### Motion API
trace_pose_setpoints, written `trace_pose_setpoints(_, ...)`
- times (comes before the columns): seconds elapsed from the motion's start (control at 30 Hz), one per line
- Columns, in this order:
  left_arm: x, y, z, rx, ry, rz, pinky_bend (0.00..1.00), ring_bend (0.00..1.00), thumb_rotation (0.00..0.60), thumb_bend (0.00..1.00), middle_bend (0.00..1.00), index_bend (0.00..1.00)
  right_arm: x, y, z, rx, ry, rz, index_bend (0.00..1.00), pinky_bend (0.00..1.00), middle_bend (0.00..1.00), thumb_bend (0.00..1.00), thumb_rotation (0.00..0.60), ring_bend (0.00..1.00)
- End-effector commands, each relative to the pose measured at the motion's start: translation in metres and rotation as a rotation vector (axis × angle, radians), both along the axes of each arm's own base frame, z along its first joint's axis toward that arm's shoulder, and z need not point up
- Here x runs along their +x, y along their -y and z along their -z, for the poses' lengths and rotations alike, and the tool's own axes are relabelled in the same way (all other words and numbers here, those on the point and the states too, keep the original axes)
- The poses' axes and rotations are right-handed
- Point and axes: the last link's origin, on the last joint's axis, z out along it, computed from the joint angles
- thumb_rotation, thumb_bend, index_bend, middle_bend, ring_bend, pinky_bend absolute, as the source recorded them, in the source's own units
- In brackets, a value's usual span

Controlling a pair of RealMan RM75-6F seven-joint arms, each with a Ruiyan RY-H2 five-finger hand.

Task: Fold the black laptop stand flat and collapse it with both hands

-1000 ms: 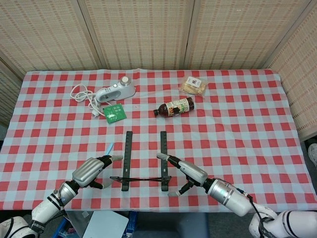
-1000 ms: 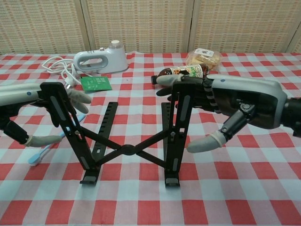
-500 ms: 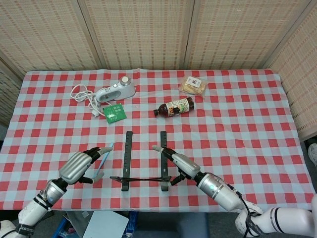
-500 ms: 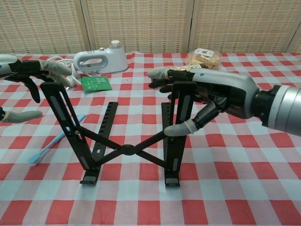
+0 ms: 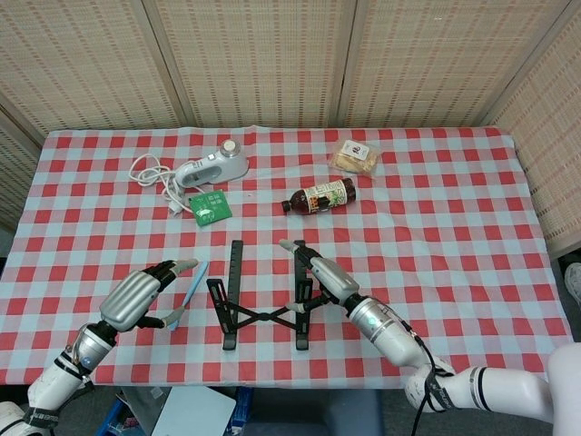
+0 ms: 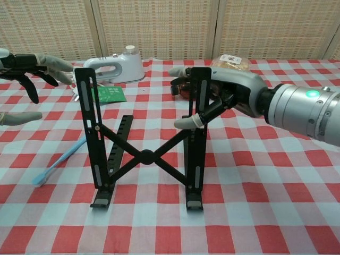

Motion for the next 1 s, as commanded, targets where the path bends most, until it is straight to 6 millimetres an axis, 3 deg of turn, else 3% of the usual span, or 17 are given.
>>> trace_pose_setpoints(0.03,0.0,-0.004,-0.001,0.026,0.001,0.014,0.36,0.19,0.6,0.35,0.19,0.1,0.001,0.011,-0.007,-0.099,0.064,0.097,0.0,0.0,0.0,0.16,0.6,0.0)
trace_pose_setpoints(0.23,-0.005,-0.015,-0.002,0.075,-0.009,0.05,0.36,0.18,0.6,0.35,0.19,0.1,0.003,0.021,-0.036,-0.437,0.155,0.161,0.0,0.0,0.0,0.15,0.6,0.0)
trace_pose_setpoints(0.37,-0.006,-0.032,-0.003,0.096,-0.061,0.083,0.33,0.17,0.6,0.35,0.19,0.1,0.001,0.015,-0.057,-0.553,0.104,0.013,0.0,0.0,0.0,0.15,0.6,0.0)
trace_pose_setpoints(0.53,0.003,-0.06,0.004,0.09,-0.166,0.146,0.31,0.17,0.6,0.35,0.19,0.11,-0.002,-0.004,-0.068,-0.488,-0.06,-0.204,0.0,0.0,0.0,0.11,0.6,0.0)
trace_pose_setpoints(0.7,0.012,-0.086,0.023,0.103,-0.299,0.214,0.3,0.16,0.6,0.35,0.17,0.1,-0.007,-0.022,-0.068,-0.408,-0.271,-0.42,0.0,0.0,0.0,0.08,0.6,0.0)
trace_pose_setpoints(1.0,0.017,-0.11,0.065,0.11,-0.496,0.345,0.26,0.11,0.6,0.32,0.07,0.02,-0.016,-0.027,-0.054,-0.418,-0.494,-0.657,0.0,0.0,0.0,0.01,0.6,0.0)
